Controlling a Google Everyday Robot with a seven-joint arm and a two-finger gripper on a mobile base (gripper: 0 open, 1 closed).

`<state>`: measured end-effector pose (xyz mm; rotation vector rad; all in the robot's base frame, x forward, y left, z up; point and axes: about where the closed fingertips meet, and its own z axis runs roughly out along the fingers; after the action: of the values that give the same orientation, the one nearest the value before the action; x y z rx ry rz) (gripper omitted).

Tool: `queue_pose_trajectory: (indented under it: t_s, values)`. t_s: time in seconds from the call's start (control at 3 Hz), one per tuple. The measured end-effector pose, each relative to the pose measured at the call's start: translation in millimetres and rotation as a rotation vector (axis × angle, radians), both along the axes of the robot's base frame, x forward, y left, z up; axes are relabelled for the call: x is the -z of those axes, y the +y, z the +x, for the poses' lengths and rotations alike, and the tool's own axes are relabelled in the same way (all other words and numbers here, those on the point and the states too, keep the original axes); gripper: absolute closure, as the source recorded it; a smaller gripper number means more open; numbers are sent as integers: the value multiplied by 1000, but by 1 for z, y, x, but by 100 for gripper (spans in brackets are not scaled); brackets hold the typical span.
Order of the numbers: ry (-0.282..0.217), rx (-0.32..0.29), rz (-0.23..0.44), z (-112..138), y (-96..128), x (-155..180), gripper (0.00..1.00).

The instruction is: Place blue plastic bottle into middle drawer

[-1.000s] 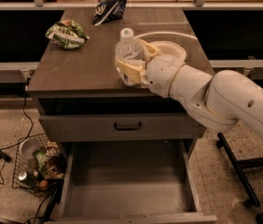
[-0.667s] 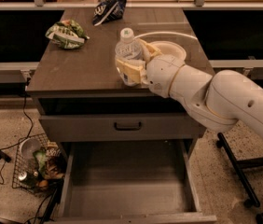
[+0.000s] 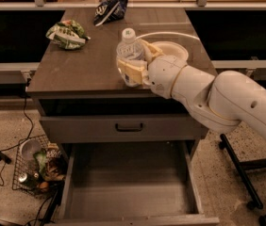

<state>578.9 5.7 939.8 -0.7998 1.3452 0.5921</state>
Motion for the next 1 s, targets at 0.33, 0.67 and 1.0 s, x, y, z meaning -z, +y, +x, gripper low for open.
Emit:
queue_pose_trajectory:
  t_s: [0.33, 0.67, 1.0]
  values:
    - [0, 0, 0, 0, 0, 0, 100]
    - [0, 0, 0, 0, 0, 0, 100]
    - [-1, 0, 0, 0, 0, 0, 100]
